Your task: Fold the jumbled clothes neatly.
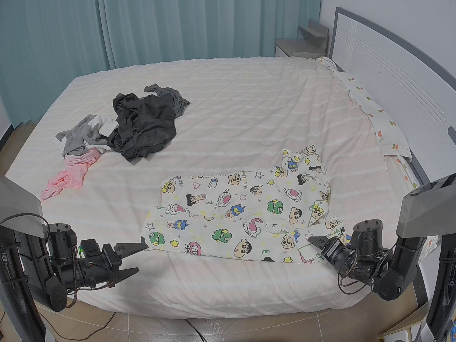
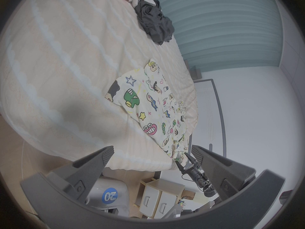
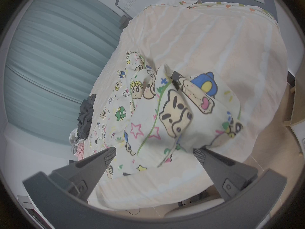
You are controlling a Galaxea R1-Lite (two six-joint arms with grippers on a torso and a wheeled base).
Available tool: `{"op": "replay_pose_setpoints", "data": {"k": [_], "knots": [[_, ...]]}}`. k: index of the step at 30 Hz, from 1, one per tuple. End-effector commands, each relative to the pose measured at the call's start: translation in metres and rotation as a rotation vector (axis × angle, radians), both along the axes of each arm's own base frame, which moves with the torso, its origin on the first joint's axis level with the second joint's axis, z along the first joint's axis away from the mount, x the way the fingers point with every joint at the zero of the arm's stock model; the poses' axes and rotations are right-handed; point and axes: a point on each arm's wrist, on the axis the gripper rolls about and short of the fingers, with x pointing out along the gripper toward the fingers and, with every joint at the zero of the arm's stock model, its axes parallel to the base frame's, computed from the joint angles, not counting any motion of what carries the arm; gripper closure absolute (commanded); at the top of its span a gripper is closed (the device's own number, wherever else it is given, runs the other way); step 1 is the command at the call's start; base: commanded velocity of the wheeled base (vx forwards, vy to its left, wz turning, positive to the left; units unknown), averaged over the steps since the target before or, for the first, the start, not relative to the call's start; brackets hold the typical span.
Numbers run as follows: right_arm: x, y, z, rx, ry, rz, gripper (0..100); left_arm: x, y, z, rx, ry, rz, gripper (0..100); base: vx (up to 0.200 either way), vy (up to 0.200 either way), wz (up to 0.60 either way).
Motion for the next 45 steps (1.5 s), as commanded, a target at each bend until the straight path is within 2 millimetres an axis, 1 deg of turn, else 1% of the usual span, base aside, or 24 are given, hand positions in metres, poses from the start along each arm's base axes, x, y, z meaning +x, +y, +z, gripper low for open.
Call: {"op": "replay_pose_setpoints", "data": {"k": [1, 6, 9, 11, 15, 17, 21, 24, 28, 29, 33, 35, 37, 39, 41, 45], "knots": [[0.012, 0.004, -0.005, 0.007, -0.018, -0.004, 0, 0.0, 0.0, -0.004, 0.0, 0.008, 0.0, 0, 0.0, 0.0, 0.0], [0.017, 0.007, -0.002, 0.014, -0.037, -0.002, 0, 0.0, 0.0, -0.004, 0.0, 0.008, 0.0, 0, 0.0, 0.0, 0.0], [0.013, 0.007, -0.002, 0.009, -0.027, 0.003, 0, 0.0, 0.0, -0.004, 0.0, 0.008, 0.0, 0, 0.0, 0.0, 0.0], [0.0, 0.003, 0.0, -0.003, -0.001, 0.008, 0, 0.0, 0.0, -0.004, 0.001, 0.01, -0.001, 0, 0.0, 0.0, 0.0], [-0.012, -0.005, -0.001, -0.022, 0.032, 0.0, 0, 0.0, 0.0, -0.004, 0.002, 0.009, 0.0, 0, 0.0, 0.0, 0.0], [-0.011, -0.011, -0.001, -0.025, 0.038, -0.022, 0, 0.0, 0.0, -0.004, 0.002, 0.009, 0.0, 0, 0.0, 0.0, 0.0], [0.0, -0.031, -0.003, -0.036, 0.025, -0.092, 0, 0.0, 0.0, -0.004, 0.002, 0.01, 0.0, 0, 0.0, 0.0, 0.0], [0.002, -0.037, -0.002, -0.045, 0.02, -0.104, 0, 0.0, 0.0, -0.004, 0.002, 0.01, 0.0, 0, 0.0, 0.0, 0.0], [-0.015, -0.03, 0.004, -0.047, 0.036, -0.059, 0, 0.0, 0.0, -0.005, 0.002, 0.012, 0.002, 0, 0.0, 0.0, 0.0], [-0.022, -0.024, 0.011, -0.039, 0.022, -0.029, 0, 0.0, 0.0, -0.005, 0.002, 0.01, 0.0, 0, 0.0, 0.0, 0.0], [-0.038, -0.016, 0.026, -0.019, -0.005, 0.016, 0, 0.0, -0.002, -0.005, 0.007, 0.013, -0.001, 0, 0.0, 0.0, 0.0], [-0.045, -0.014, 0.027, -0.022, 0.005, 0.037, 0, 0.0, -0.004, -0.006, 0.016, 0.016, 0.007, 0, 0.0, 0.0, 0.0], [-0.052, -0.009, 0.023, -0.031, 0.036, 0.075, 0, 0.001, -0.006, -0.007, 0.027, 0.019, 0.013, 0, 0.0, 0.0, 0.0], [-0.056, -0.004, 0.017, -0.035, 0.061, 0.109, 0, 0.001, -0.008, -0.008, 0.036, 0.021, 0.017, 0, 0.0, 0.0, 0.0], [-0.054, 0.001, 0.012, -0.041, 0.07, 0.125, 0, 0.001, -0.008, -0.009, 0.041, 0.025, 0.025, 0, 0.0, 0.0, 0.0], [-0.045, 0.008, 0.011, -0.031, 0.05, 0.132, 0, 0.001, -0.009, -0.009, 0.043, 0.024, 0.024, 0, 0.0, 0.0, 0.0]]}}
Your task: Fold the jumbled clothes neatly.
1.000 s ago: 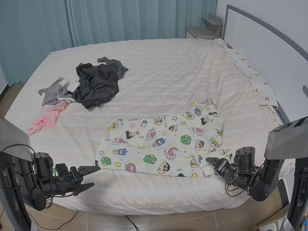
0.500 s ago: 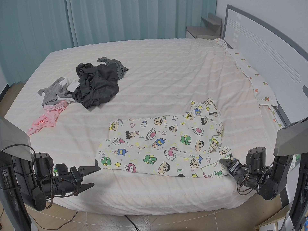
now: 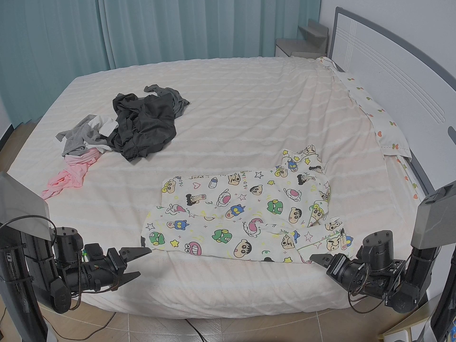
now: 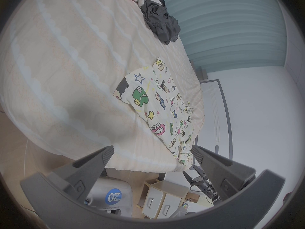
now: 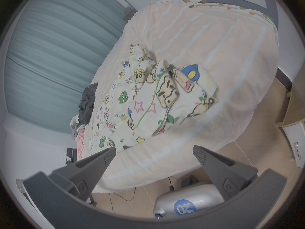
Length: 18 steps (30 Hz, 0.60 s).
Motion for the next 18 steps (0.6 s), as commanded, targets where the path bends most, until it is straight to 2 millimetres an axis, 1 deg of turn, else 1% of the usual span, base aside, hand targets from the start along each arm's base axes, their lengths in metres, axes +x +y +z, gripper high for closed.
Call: {"op": "replay_pose_setpoints", "data": {"k": [1, 8, 13, 18], "knots": [[0.009, 0.009, -0.004, 0.007, -0.012, 0.017, 0, 0.001, -0.001, 0.0, 0.001, -0.011, -0.004, 0, 0.0, 0.0, 0.0], [0.031, 0.02, -0.006, 0.029, -0.059, 0.011, 0, 0.001, -0.001, 0.0, 0.002, -0.01, -0.002, 0, 0.0, 0.0, 0.0], [0.036, 0.02, -0.012, 0.023, -0.055, -0.002, 0, 0.001, -0.001, 0.0, 0.002, -0.01, -0.002, 0, 0.0, 0.0, 0.0], [0.042, 0.015, -0.015, 0.021, -0.056, -0.027, 0, 0.001, -0.001, 0.0, 0.002, -0.01, -0.002, 0, 0.0, 0.0, 0.0]]}}
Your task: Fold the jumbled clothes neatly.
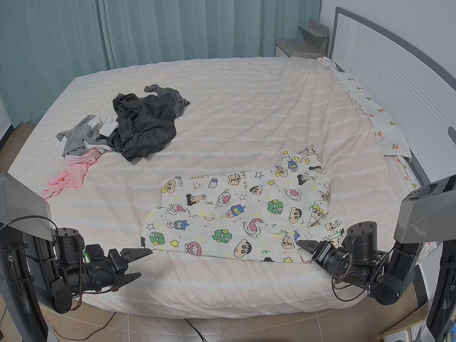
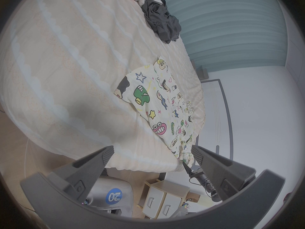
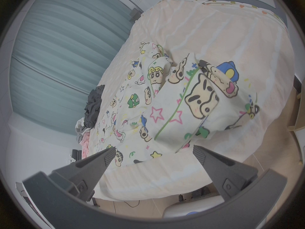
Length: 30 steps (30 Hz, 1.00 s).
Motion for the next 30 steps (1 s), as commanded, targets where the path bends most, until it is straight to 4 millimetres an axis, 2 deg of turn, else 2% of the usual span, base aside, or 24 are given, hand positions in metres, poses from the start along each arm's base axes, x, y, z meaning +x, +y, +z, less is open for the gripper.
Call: {"op": "replay_pose_setpoints", "data": {"k": [1, 12, 27, 30], "knots": [[0.005, -0.002, -0.006, -0.005, 0.009, -0.016, 0, 0.001, 0.0, 0.001, -0.001, -0.016, 0.001, 0, 0.0, 0.0, 0.0], [0.017, -0.002, -0.008, 0.004, -0.015, -0.035, 0, 0.001, 0.0, 0.001, -0.001, -0.018, 0.001, 0, 0.0, 0.0, 0.0], [0.02, -0.003, -0.011, 0.0, -0.011, -0.045, 0, 0.001, 0.0, 0.001, 0.0, -0.016, 0.002, 0, 0.0, 0.0, 0.0], [0.028, -0.001, -0.014, -0.025, -0.031, -0.093, 0, 0.001, 0.0, 0.001, 0.0, -0.016, 0.002, 0, 0.0, 0.0, 0.0]]}}
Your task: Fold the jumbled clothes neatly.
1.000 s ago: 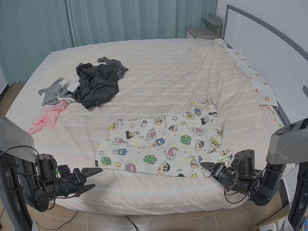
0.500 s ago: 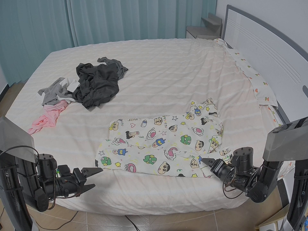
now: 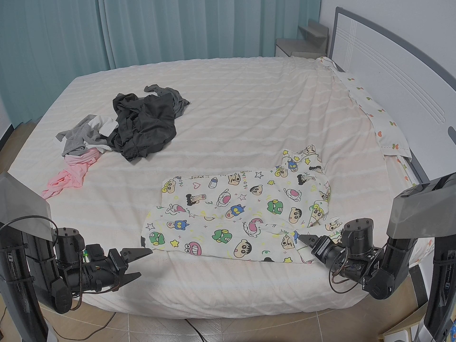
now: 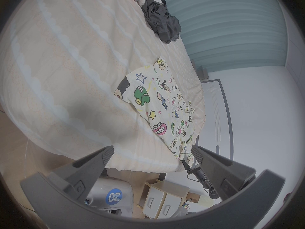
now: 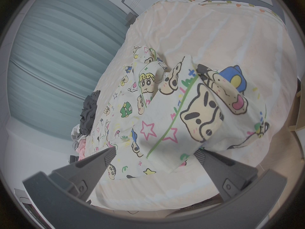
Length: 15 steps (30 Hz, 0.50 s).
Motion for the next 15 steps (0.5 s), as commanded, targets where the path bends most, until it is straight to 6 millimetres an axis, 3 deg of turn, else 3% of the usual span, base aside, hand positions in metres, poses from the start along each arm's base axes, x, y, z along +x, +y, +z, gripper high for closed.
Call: {"op": "replay_pose_setpoints", "data": {"k": [1, 15], "knots": [[0.009, 0.002, -0.006, -0.028, -0.018, -0.05, 100, 0.001, 0.0, 0.001, -0.001, -0.016, 0.0, 0, 0.0, 0.0, 0.0], [0.005, 0.001, 0.001, -0.045, -0.037, -0.078, 100, 0.002, 0.0, 0.001, 0.0, -0.019, 0.001, 0, 0.0, 0.0, 0.0]]}}
